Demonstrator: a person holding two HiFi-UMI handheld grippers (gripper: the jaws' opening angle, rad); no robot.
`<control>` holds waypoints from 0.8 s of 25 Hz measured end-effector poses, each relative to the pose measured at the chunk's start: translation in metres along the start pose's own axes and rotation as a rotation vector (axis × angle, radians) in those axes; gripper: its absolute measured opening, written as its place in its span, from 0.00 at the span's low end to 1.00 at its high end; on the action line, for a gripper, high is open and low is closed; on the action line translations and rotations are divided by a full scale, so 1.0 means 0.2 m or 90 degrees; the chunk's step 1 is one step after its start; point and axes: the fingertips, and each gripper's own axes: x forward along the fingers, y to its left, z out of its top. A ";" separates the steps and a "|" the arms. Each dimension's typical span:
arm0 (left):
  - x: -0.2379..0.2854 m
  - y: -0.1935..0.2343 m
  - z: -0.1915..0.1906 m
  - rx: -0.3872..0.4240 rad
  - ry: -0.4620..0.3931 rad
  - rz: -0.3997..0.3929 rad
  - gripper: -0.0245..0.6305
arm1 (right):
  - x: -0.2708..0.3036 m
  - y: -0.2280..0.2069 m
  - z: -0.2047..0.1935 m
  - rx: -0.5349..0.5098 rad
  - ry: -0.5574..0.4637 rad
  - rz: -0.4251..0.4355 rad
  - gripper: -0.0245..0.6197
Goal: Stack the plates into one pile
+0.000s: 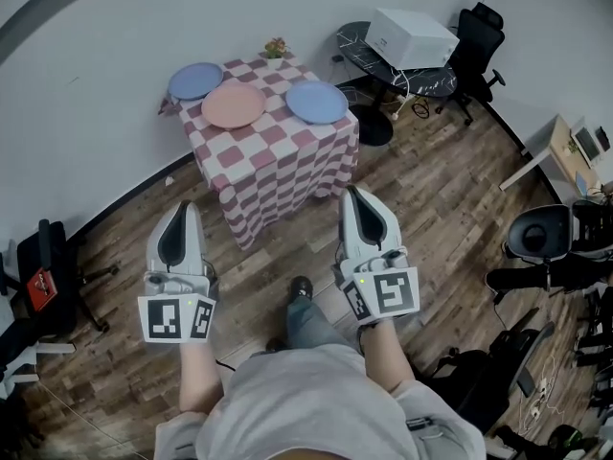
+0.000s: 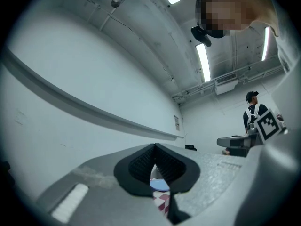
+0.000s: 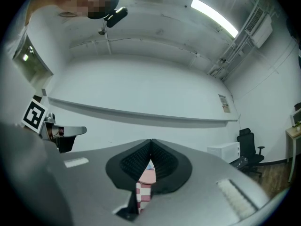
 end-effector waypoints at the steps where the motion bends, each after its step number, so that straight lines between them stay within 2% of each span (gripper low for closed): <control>1: 0.05 0.01 0.00 0.003 -0.001 0.003 0.04 | 0.05 -0.02 0.00 0.002 -0.003 0.002 0.04; 8: 0.45 0.08 -0.01 0.012 -0.022 0.012 0.04 | 0.44 -0.22 0.01 -0.013 -0.021 0.023 0.04; 14: 0.76 0.06 -0.05 0.013 -0.031 0.014 0.04 | 0.68 -0.41 0.02 -0.061 -0.048 0.035 0.04; 17: 0.89 0.04 -0.06 0.018 -0.036 0.016 0.04 | 0.76 -0.48 0.02 -0.078 -0.061 0.060 0.04; 20: 1.01 0.01 -0.07 0.027 -0.043 0.018 0.04 | 0.84 -0.54 -0.01 -0.113 -0.043 0.085 0.04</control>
